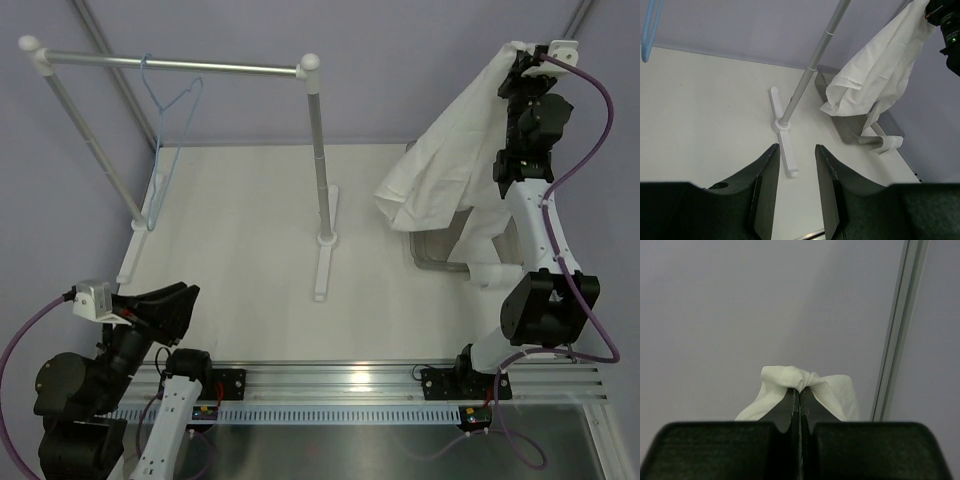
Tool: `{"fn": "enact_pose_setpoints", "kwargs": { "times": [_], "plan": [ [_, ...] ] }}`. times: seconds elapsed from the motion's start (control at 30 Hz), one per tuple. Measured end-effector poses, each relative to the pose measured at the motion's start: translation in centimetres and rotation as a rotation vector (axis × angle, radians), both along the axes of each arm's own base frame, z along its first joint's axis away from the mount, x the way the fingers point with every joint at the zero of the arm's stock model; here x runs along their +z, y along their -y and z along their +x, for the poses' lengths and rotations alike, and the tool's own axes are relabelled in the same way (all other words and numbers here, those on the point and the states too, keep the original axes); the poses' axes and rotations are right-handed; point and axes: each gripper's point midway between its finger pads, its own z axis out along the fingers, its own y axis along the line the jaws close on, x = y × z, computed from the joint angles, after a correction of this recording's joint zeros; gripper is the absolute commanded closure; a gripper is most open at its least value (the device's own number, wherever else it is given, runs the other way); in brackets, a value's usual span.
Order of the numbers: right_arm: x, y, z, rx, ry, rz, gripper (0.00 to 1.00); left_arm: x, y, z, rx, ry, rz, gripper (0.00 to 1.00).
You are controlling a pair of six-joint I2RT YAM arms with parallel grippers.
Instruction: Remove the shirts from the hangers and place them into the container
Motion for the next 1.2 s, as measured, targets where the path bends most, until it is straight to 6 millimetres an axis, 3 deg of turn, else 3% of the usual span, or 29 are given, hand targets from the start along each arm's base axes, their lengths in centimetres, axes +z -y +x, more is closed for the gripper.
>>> {"fn": "enact_pose_setpoints", "kwargs": {
  "times": [0.07,0.17,0.5,0.73,0.9,1.1,1.2],
  "plan": [
    [-1.8,0.9,1.1,-0.028,-0.043,0.011,1.0,-0.2,0.1,0.0,-0.003,-0.006,0.001,0.61],
    [-2.6,1.8,1.5,-0.061,-0.066,0.021,1.0,-0.4,0.1,0.1,-0.004,-0.013,0.002,0.61],
    [1.2,4.1,-0.4,-0.194,0.022,0.034,1.0,-1.8,0.3,0.9,-0.007,-0.055,0.006,0.61],
    [0.6,5.8,-1.0,-0.286,0.037,0.062,1.0,-1.8,0.3,0.8,-0.008,-0.056,0.006,0.6],
    [-3.6,6.1,0.5,-0.271,-0.033,0.166,1.0,-1.7,0.3,0.7,-0.01,-0.05,0.004,0.6],
    [-14.0,5.0,2.1,-0.203,-0.221,0.399,1.0,-1.4,0.4,0.3,-0.016,-0.035,-0.015,0.6],
    [-19.7,3.4,2.2,-0.162,-0.345,0.509,1.0,-1.3,0.4,-0.1,-0.017,-0.023,-0.024,0.6]
  ]
}}
